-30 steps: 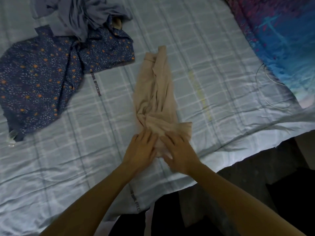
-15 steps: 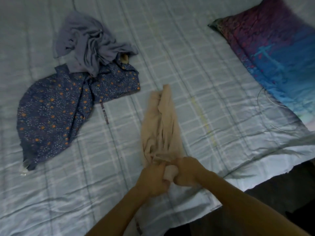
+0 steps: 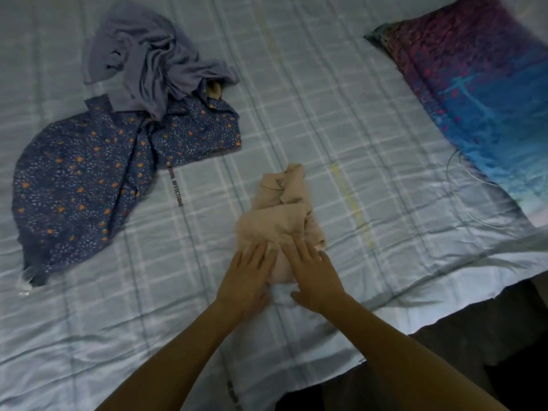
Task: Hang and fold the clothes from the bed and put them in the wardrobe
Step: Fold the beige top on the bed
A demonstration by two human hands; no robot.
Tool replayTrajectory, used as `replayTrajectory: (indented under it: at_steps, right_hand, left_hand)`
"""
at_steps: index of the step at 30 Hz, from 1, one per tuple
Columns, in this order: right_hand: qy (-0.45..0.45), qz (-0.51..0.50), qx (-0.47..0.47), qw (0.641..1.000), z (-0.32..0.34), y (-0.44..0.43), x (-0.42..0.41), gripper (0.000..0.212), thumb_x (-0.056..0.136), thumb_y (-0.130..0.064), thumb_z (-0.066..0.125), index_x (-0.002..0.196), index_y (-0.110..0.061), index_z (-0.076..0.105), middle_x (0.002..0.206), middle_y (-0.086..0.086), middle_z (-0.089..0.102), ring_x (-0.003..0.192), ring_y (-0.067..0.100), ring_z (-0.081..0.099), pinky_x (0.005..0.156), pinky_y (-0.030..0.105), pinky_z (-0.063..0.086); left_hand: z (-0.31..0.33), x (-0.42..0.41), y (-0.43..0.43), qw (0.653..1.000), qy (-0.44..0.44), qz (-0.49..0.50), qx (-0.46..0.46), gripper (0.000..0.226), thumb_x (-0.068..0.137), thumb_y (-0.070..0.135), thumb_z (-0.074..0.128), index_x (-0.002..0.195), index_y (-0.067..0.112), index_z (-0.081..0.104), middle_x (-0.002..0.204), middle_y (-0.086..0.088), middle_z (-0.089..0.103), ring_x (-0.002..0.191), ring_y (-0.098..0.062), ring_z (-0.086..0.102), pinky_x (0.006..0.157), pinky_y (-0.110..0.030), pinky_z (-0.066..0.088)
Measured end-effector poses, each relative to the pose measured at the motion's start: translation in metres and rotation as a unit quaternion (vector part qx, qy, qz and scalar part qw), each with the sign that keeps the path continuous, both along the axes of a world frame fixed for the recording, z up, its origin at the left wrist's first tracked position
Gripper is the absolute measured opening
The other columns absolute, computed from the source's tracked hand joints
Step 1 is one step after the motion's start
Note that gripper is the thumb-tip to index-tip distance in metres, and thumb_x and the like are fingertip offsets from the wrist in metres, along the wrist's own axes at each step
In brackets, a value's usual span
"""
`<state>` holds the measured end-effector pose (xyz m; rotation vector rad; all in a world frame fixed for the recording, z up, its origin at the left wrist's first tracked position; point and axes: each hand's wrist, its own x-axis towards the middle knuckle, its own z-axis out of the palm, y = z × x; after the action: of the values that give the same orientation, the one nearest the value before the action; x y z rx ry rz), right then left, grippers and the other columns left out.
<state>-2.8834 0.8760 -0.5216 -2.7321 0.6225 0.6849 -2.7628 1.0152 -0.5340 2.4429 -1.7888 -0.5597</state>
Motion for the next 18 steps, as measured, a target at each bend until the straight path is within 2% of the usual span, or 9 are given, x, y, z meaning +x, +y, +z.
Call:
replayTrajectory:
  at_steps: [2, 4, 5, 7, 9, 12, 15, 16, 18]
  right_hand:
    - [-0.048, -0.040, -0.018, 0.998, -0.015, 0.008, 0.004, 0.090, 0.069, -0.012, 0.072, 0.145, -0.020, 0.025, 0.154, 0.018, 0.022, 0.120, 0.036, 0.048, 0.084, 0.043, 0.049]
    - [-0.101, -0.067, -0.009, 0.993, -0.017, 0.008, 0.010, 0.073, 0.065, -0.005, 0.070, 0.132, -0.019, 0.046, 0.135, 0.017, 0.048, 0.078, 0.031, 0.061, 0.055, 0.031, 0.046]
    - [-0.124, -0.058, -0.009, 0.991, -0.011, 0.004, 0.013, 0.063, 0.065, -0.010, 0.071, 0.125, -0.019, 0.054, 0.120, 0.014, 0.056, 0.068, 0.029, 0.061, 0.050, 0.027, 0.039]
    - [-0.129, -0.023, 0.021, 0.991, 0.011, -0.009, 0.019, 0.050, 0.071, -0.026, 0.068, 0.119, -0.019, 0.059, 0.107, 0.011, 0.061, 0.072, 0.030, 0.062, 0.054, 0.028, 0.037]
    - [-0.070, -0.009, 0.088, 0.994, 0.040, -0.029, 0.022, 0.052, 0.072, -0.048, 0.054, 0.117, -0.022, 0.058, 0.107, 0.007, 0.064, 0.090, 0.030, 0.062, 0.066, 0.032, 0.044]
    - [-0.114, -0.103, 0.129, 0.980, 0.075, -0.056, 0.030, 0.058, 0.068, -0.055, 0.052, 0.119, -0.028, 0.056, 0.108, 0.002, 0.065, 0.096, 0.025, 0.062, 0.076, 0.033, 0.050]
    - [-0.276, -0.202, 0.035, 0.939, 0.080, -0.068, 0.042, 0.063, 0.073, -0.037, 0.059, 0.133, -0.019, 0.050, 0.129, 0.010, 0.054, 0.110, 0.031, 0.056, 0.089, 0.043, 0.049]
    - [-0.298, -0.197, -0.008, 0.934, 0.074, -0.069, 0.047, 0.065, 0.073, -0.029, 0.061, 0.134, -0.013, 0.049, 0.135, 0.016, 0.050, 0.115, 0.035, 0.053, 0.093, 0.046, 0.047]
    - [-0.297, -0.109, -0.056, 0.947, 0.054, -0.070, 0.055, 0.067, 0.069, -0.023, 0.062, 0.133, -0.006, 0.051, 0.140, 0.024, 0.045, 0.122, 0.042, 0.049, 0.098, 0.051, 0.042]
  left_hand:
    - [-0.008, -0.005, -0.007, 1.000, -0.003, 0.028, -0.006, 0.094, 0.047, 0.023, 0.080, 0.133, 0.011, 0.046, 0.131, -0.017, 0.054, 0.119, -0.033, 0.050, 0.090, -0.047, 0.048]
    - [-0.009, -0.004, -0.018, 0.998, -0.024, 0.058, -0.017, 0.082, 0.046, 0.013, 0.078, 0.125, 0.012, 0.054, 0.116, -0.015, 0.058, 0.099, -0.034, 0.058, 0.073, -0.041, 0.052]
    - [-0.008, -0.001, -0.020, 0.997, -0.025, 0.063, -0.021, 0.075, 0.047, 0.011, 0.078, 0.119, 0.012, 0.058, 0.106, -0.013, 0.059, 0.087, -0.032, 0.060, 0.064, -0.038, 0.049]
    - [0.005, 0.007, -0.023, 0.998, 0.043, 0.049, -0.022, 0.060, 0.055, 0.017, 0.073, 0.114, 0.012, 0.062, 0.094, -0.012, 0.061, 0.077, -0.032, 0.061, 0.057, -0.033, 0.045]
    - [0.029, 0.022, -0.030, 0.988, 0.146, 0.057, -0.005, 0.048, 0.065, 0.028, 0.058, 0.111, 0.016, 0.063, 0.098, -0.009, 0.065, 0.086, -0.031, 0.062, 0.063, -0.031, 0.046]
    - [0.064, 0.047, -0.051, 0.959, 0.263, 0.108, 0.008, 0.040, 0.065, 0.037, 0.051, 0.101, 0.023, 0.062, 0.095, -0.001, 0.066, 0.088, -0.024, 0.062, 0.069, -0.028, 0.047]
    - [0.074, 0.066, -0.078, 0.976, 0.053, 0.156, -0.145, 0.044, 0.072, 0.025, 0.053, 0.115, 0.016, 0.058, 0.106, -0.009, 0.060, 0.096, -0.030, 0.056, 0.082, -0.036, 0.041]
    - [0.072, 0.068, -0.087, 0.969, -0.011, 0.166, -0.182, 0.042, 0.076, 0.018, 0.053, 0.118, 0.012, 0.056, 0.111, -0.014, 0.057, 0.103, -0.033, 0.053, 0.087, -0.039, 0.038]
    - [0.059, 0.067, -0.096, 0.966, -0.029, 0.166, -0.195, 0.043, 0.080, 0.012, 0.048, 0.123, 0.007, 0.053, 0.121, -0.020, 0.052, 0.115, -0.037, 0.048, 0.095, -0.044, 0.033]
